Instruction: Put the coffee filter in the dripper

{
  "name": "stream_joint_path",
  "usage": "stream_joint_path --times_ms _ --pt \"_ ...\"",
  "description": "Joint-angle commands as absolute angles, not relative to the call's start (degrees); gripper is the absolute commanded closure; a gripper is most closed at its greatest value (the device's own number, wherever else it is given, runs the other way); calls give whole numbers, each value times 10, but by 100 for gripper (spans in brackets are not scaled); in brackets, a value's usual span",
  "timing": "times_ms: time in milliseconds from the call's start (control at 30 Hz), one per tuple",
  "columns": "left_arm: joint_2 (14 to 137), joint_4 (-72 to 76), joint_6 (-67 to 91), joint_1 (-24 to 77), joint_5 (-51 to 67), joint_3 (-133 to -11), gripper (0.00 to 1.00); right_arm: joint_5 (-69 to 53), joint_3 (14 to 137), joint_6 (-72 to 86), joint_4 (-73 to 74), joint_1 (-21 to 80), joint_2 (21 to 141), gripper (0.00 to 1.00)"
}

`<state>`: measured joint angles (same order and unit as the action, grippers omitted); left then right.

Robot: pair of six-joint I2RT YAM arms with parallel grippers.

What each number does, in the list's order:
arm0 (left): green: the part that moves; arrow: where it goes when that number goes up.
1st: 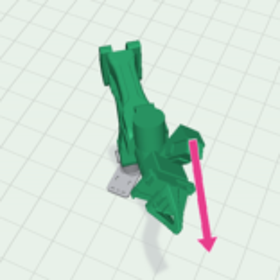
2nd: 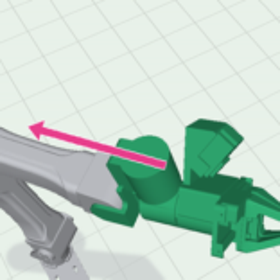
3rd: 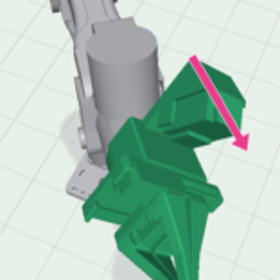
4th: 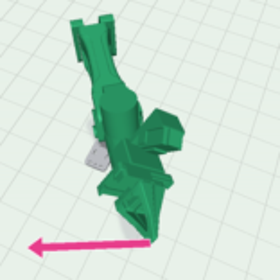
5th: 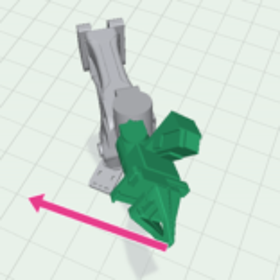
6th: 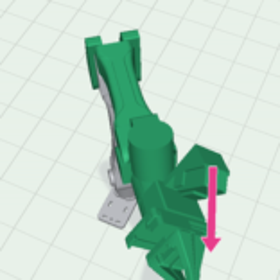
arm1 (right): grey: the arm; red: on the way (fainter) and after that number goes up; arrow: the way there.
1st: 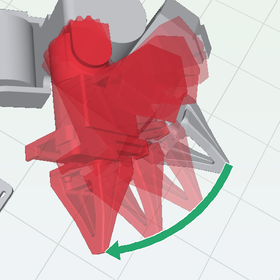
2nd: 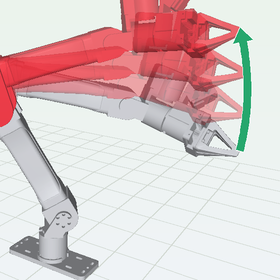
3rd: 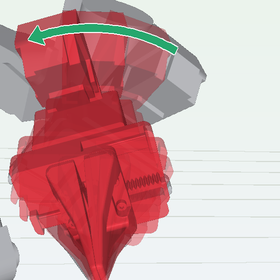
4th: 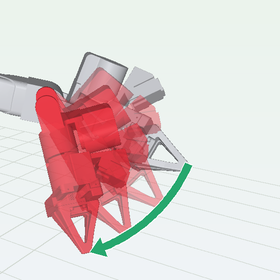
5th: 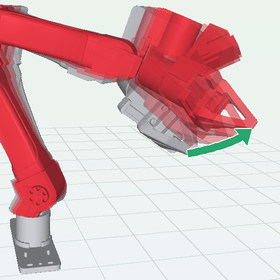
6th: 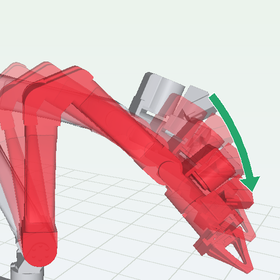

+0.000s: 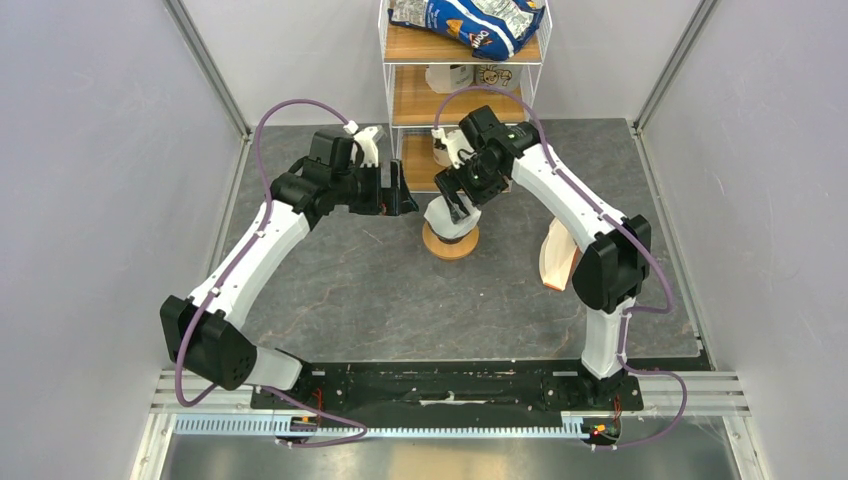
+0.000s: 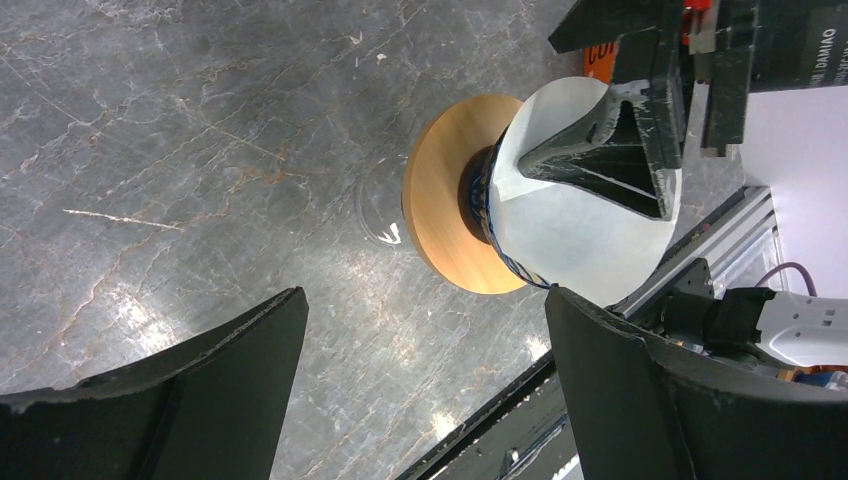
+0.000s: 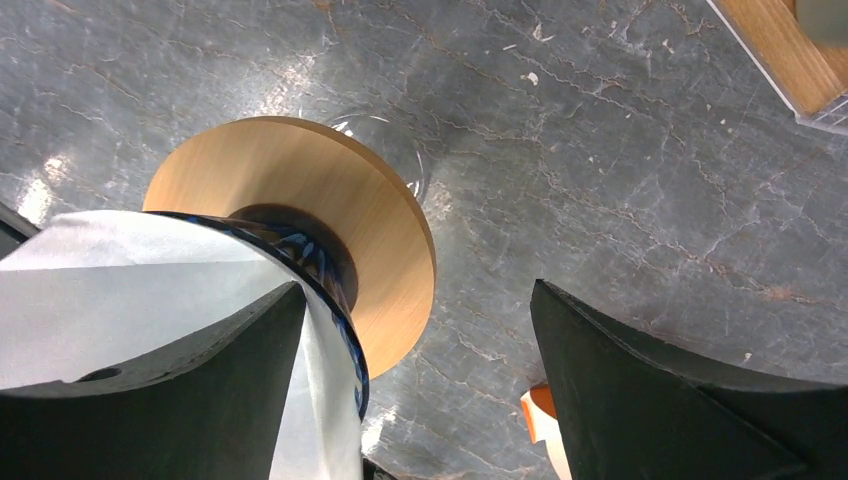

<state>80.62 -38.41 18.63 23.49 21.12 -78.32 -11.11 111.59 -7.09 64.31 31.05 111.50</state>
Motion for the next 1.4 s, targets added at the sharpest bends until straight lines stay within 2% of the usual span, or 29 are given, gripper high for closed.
stream_joint_path --times_ms 0,300,533,733,833,933,1000,1167,1200,1367 --pt "793 -364 198 230 218 -786 3 -94 1108 -89 607 320 1115 9" --pt "785 -366 192 228 219 -784 3 -94 1105 -99 603 323 1104 8" --pt "772 -377 183 223 222 -789 3 -109 1170 -106 663 322 1062 3" --pt "760 -384 173 214 220 -789 2 -125 1227 -110 702 319 1021 3" --pt "753 -387 173 204 219 -788 2 -178 1258 -132 723 319 1012 5" --pt "745 -387 174 190 219 -785 2 -246 1252 -158 731 325 1000 17" --pt "742 -386 175 183 223 -785 2 -285 1234 -198 739 330 996 32" --pt "744 -385 182 169 227 -794 2 -297 1213 -272 752 348 1015 90" --pt "744 -383 183 167 227 -795 2 -282 1214 -286 756 356 1023 98" --pt "742 -381 190 155 225 -798 2 -220 1191 -322 742 376 1056 100"
